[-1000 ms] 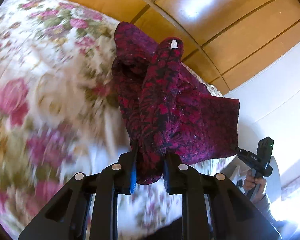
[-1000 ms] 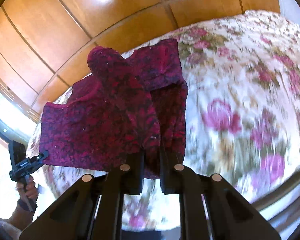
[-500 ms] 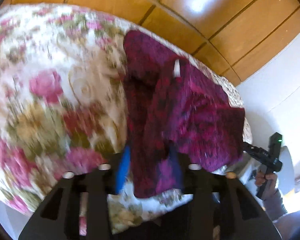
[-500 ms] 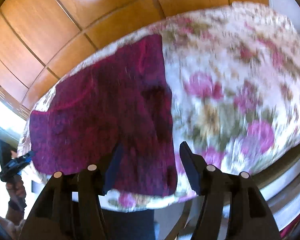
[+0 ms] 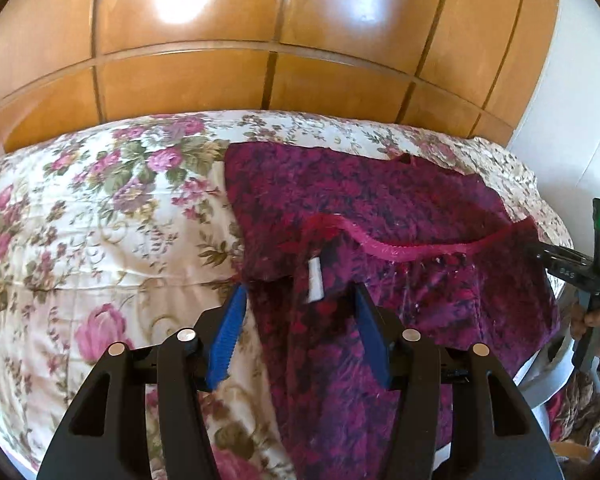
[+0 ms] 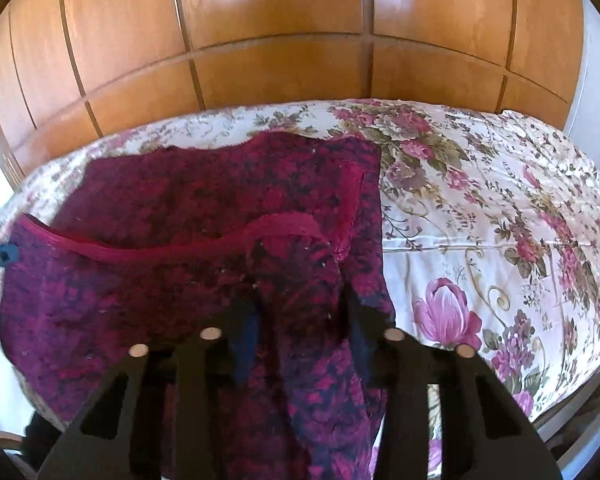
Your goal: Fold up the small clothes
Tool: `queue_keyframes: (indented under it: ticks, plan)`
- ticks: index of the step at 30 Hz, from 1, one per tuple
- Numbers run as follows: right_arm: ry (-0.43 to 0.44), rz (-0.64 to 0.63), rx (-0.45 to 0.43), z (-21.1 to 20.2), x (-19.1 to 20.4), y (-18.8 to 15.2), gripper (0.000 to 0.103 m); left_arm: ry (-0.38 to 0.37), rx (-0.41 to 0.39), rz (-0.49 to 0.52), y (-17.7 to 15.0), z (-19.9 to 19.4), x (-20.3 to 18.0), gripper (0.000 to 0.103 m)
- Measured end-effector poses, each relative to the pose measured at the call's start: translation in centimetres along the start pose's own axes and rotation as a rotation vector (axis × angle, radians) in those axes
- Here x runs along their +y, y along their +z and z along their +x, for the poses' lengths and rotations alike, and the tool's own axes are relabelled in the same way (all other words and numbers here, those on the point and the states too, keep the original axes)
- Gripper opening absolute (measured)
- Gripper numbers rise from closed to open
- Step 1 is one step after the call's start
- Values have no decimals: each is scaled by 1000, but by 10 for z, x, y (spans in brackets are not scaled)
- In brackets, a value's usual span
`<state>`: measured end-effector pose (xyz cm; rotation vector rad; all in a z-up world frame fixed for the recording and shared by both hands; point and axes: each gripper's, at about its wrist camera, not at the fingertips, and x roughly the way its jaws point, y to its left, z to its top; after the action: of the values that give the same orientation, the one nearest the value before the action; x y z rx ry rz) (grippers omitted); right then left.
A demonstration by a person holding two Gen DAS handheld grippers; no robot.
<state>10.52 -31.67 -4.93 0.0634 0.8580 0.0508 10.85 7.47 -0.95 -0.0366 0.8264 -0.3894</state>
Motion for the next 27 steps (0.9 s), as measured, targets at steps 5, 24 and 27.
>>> queue_keyframes:
  ticks: [5,24,27]
  plan:
    - [-14,-7,11,13,-1,-8,29,42,18,31,0,11,-11,35]
    - [-34,-10,-6,12,2,-12,29,110,-25,72,-5,1,-30,15]
    - [-33,-5,-8,12,1,-12,29,97,-26,55,-5,0,-28,16]
